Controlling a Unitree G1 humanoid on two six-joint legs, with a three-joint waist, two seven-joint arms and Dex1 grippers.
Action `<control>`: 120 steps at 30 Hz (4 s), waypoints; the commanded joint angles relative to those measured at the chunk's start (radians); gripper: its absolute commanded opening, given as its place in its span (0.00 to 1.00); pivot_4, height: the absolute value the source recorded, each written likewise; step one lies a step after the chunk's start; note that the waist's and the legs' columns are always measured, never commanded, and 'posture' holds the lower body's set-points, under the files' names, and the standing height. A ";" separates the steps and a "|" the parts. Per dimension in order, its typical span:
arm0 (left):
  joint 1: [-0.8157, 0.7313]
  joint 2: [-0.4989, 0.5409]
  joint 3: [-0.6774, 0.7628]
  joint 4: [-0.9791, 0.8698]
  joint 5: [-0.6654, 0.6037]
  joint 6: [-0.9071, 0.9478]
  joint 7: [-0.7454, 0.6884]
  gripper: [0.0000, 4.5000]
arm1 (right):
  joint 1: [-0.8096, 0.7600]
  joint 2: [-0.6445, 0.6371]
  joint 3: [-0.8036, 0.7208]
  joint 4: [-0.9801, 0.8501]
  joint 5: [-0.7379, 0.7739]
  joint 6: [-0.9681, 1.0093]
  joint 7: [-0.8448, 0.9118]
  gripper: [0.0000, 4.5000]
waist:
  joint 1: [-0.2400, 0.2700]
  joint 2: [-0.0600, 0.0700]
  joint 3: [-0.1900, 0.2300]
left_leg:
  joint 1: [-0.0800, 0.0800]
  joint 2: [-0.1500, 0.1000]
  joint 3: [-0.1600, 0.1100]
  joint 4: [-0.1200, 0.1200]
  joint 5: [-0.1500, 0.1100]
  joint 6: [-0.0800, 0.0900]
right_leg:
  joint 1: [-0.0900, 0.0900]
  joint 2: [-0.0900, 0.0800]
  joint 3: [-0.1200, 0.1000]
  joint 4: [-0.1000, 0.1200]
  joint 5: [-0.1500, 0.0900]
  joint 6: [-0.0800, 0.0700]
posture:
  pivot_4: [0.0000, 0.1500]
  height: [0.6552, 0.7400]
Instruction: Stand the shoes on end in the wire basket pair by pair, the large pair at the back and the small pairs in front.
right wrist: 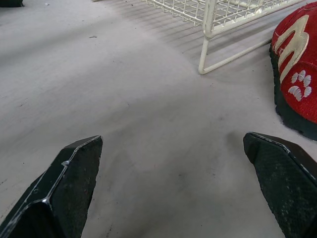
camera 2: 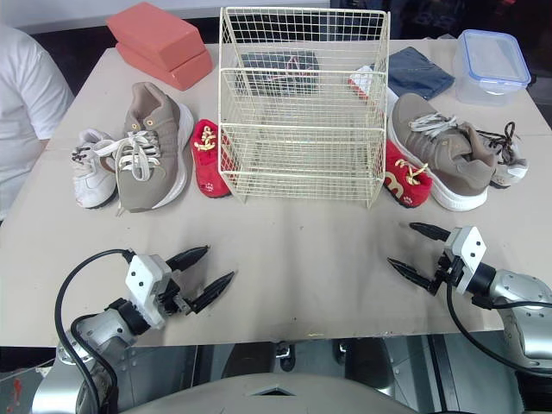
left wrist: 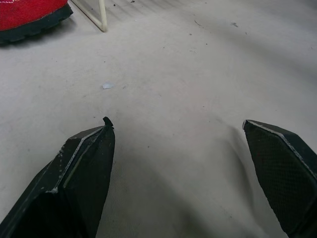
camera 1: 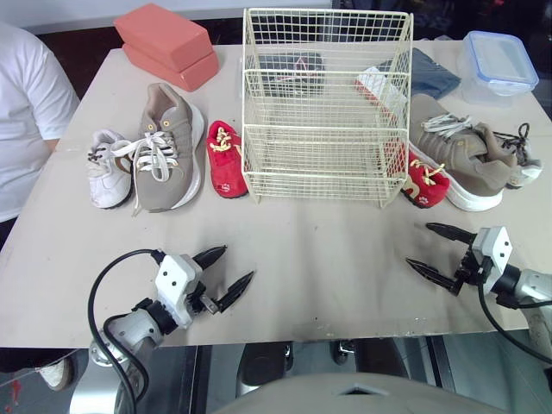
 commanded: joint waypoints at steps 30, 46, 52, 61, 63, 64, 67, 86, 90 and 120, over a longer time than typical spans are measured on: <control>-0.030 0.052 0.028 -0.148 -0.144 0.092 -0.112 0.99 | 0.020 -0.018 -0.167 -0.024 0.092 0.017 -0.010 1.00 | 0.002 -0.003 0.004 | -0.001 0.000 0.000 0.000 0.000 0.000 | 0.000 0.000 0.000 0.000 0.000 0.000 | 1.00 0.36; -0.414 0.315 0.141 -0.358 -0.543 0.446 -0.056 0.99 | -0.177 -0.066 -0.348 0.007 0.177 0.282 -0.306 1.00 | 0.000 -0.004 0.007 | 0.000 -0.001 0.000 0.001 0.002 -0.003 | 0.001 0.002 0.003 0.001 0.003 0.004 | 1.00 0.36; -0.530 0.383 0.181 -0.380 -0.683 0.537 -0.033 0.99 | -0.266 -0.059 -0.331 0.033 0.204 0.418 -0.372 1.00 | 0.000 -0.005 0.010 | -0.001 -0.001 0.000 0.000 0.005 -0.007 | 0.001 0.002 0.004 0.001 0.003 0.004 | 1.00 0.36; -0.652 0.420 0.163 -0.393 -0.772 0.591 -0.020 1.00 | -0.317 -0.048 -0.305 0.069 0.178 0.470 -0.388 0.77 | 0.000 -0.005 0.011 | 0.000 -0.001 -0.001 0.000 0.006 -0.010 | 0.001 0.002 0.004 0.001 0.003 0.004 | 1.00 0.36; -0.669 0.425 0.157 -0.395 -0.789 0.601 -0.023 1.00 | -0.317 -0.045 -0.308 0.066 0.175 0.471 -0.389 0.57 | 0.000 -0.005 0.011 | 0.000 -0.001 -0.001 0.000 0.007 -0.011 | 0.001 0.002 0.004 0.002 0.003 0.004 | 1.00 0.36; -0.675 0.427 0.154 -0.394 -0.791 0.604 -0.027 1.00 | -0.316 -0.044 -0.311 0.062 0.174 0.471 -0.390 0.46 | 0.000 -0.005 0.011 | 0.000 -0.001 -0.001 0.000 0.007 -0.011 | 0.001 0.002 0.004 0.001 0.003 0.004 | 1.00 0.36; -0.687 0.431 0.144 -0.389 -0.782 0.609 -0.040 1.00 | -0.314 -0.040 -0.318 0.054 0.170 0.466 -0.395 0.18 | 0.000 -0.005 0.011 | 0.000 -0.002 -0.001 0.000 0.007 -0.012 | 0.001 0.002 0.005 0.002 0.003 0.004 | 1.00 0.36; -0.825 0.407 0.112 -0.243 -0.699 0.580 -0.115 1.00 | -0.518 -0.038 -0.459 -0.035 0.236 0.258 -0.403 0.00 | -0.005 -0.002 0.014 | 0.001 -0.003 0.001 0.000 0.009 -0.013 | 0.001 0.004 0.006 0.002 0.003 0.004 | 1.00 0.36; -0.851 0.432 0.146 -0.168 -0.661 0.569 -0.170 1.00 | -0.609 -0.040 -0.397 -0.101 0.254 0.214 -0.338 0.00 | -0.005 -0.001 0.016 | 0.001 -0.001 0.000 -0.001 0.010 -0.016 | 0.000 0.007 0.007 0.003 0.003 0.004 | 1.00 0.36; -1.016 0.594 0.076 0.166 -0.455 0.534 -0.603 1.00 | -1.016 -0.098 0.161 -0.032 -0.041 -0.602 0.368 0.00 | -0.001 -0.013 0.029 | -0.001 -0.001 -0.001 0.001 0.011 -0.017 | 0.000 0.004 0.000 0.004 0.004 0.003 | 1.00 0.36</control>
